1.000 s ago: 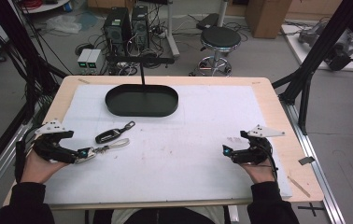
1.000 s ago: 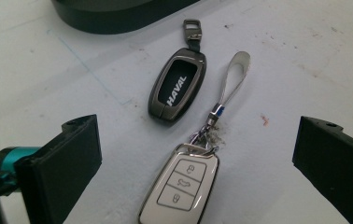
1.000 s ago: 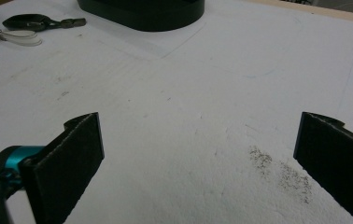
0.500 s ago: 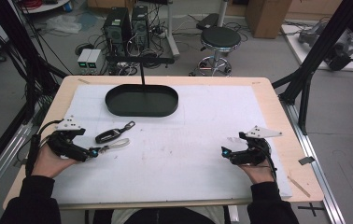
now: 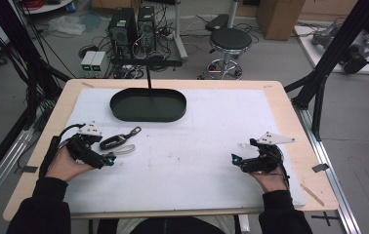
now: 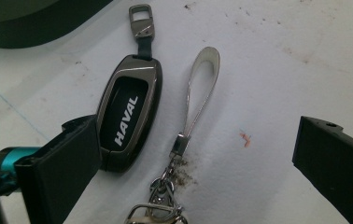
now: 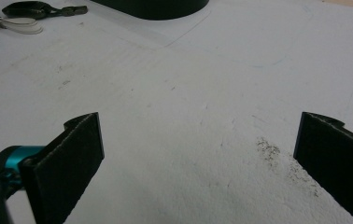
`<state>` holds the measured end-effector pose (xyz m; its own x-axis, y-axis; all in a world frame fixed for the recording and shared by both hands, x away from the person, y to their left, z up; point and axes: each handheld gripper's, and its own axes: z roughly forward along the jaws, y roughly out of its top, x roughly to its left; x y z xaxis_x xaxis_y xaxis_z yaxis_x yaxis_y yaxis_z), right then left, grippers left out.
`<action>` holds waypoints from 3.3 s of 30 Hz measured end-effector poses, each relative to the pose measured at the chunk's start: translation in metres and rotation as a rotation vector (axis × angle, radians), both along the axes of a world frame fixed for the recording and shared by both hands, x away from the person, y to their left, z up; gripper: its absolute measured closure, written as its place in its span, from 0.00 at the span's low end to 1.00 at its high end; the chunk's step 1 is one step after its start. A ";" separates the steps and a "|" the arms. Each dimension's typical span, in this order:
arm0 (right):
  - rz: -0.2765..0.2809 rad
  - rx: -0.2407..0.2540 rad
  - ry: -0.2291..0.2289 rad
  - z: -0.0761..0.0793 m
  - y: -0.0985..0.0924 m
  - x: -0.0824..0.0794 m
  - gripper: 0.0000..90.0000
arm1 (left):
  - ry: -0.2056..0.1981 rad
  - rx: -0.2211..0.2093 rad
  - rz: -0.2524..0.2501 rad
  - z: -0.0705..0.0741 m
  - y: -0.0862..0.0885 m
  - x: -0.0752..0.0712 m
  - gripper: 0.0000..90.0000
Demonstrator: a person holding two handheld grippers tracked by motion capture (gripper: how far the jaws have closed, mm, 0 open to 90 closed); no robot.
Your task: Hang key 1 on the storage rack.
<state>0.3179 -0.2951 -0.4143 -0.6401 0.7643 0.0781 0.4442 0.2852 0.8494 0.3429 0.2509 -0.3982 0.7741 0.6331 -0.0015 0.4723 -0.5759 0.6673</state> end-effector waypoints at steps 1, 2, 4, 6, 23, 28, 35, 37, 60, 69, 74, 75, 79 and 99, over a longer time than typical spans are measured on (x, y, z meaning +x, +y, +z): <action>0.001 0.001 0.005 0.000 0.001 0.000 0.01 | 0.008 0.012 -0.013 0.000 -0.005 0.002 0.02; 0.003 0.000 0.005 0.000 0.001 0.000 0.01 | 0.008 0.012 -0.013 0.000 -0.005 0.002 0.02; 0.003 -0.008 0.004 0.000 0.001 0.000 0.01 | 0.017 0.022 -0.026 -0.002 -0.011 0.004 0.02; 0.003 -0.012 0.007 -0.001 0.002 0.000 0.01 | 0.034 0.030 -0.035 -0.004 -0.015 0.007 0.02; 0.015 -0.017 0.025 -0.001 0.004 0.000 0.01 | 0.152 0.087 -0.090 -0.022 -0.032 0.014 0.07; 0.026 -0.015 0.017 -0.001 0.004 0.000 0.01 | 0.180 0.090 -0.089 -0.027 -0.035 0.016 0.07; 0.029 0.012 0.008 0.000 0.002 -0.001 0.01 | 0.176 0.110 -0.072 -0.030 -0.034 0.020 0.13; 0.028 0.007 0.005 0.000 0.002 -0.001 0.01 | 0.152 0.117 -0.055 -0.029 -0.033 0.020 0.22; 0.038 -0.010 0.026 -0.002 0.003 0.001 0.01 | 0.152 0.071 0.032 -0.020 -0.014 0.028 0.92; 0.045 -0.036 0.026 -0.003 0.005 0.001 0.01 | 0.125 0.009 0.030 0.010 -0.009 0.022 0.92; 0.039 -0.036 0.023 -0.003 0.004 0.001 0.01 | 0.085 -0.017 0.017 0.038 -0.011 0.020 0.92; 0.038 -0.036 0.024 -0.003 0.005 0.000 0.01 | 0.080 -0.026 0.014 0.044 -0.012 0.020 0.92; 0.041 -0.037 0.026 -0.003 0.005 0.000 0.01 | 0.054 -0.051 0.006 0.063 -0.016 0.021 0.92; 0.001 -0.023 0.019 -0.002 -0.003 -0.004 0.01 | -0.070 -0.069 -0.065 0.130 -0.052 0.057 0.92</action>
<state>0.3135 -0.2981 -0.4165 -0.6393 0.7655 0.0730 0.4602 0.3048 0.8339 0.4004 0.1989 -0.2681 0.8131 0.5820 0.0124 0.3863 -0.5554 0.7365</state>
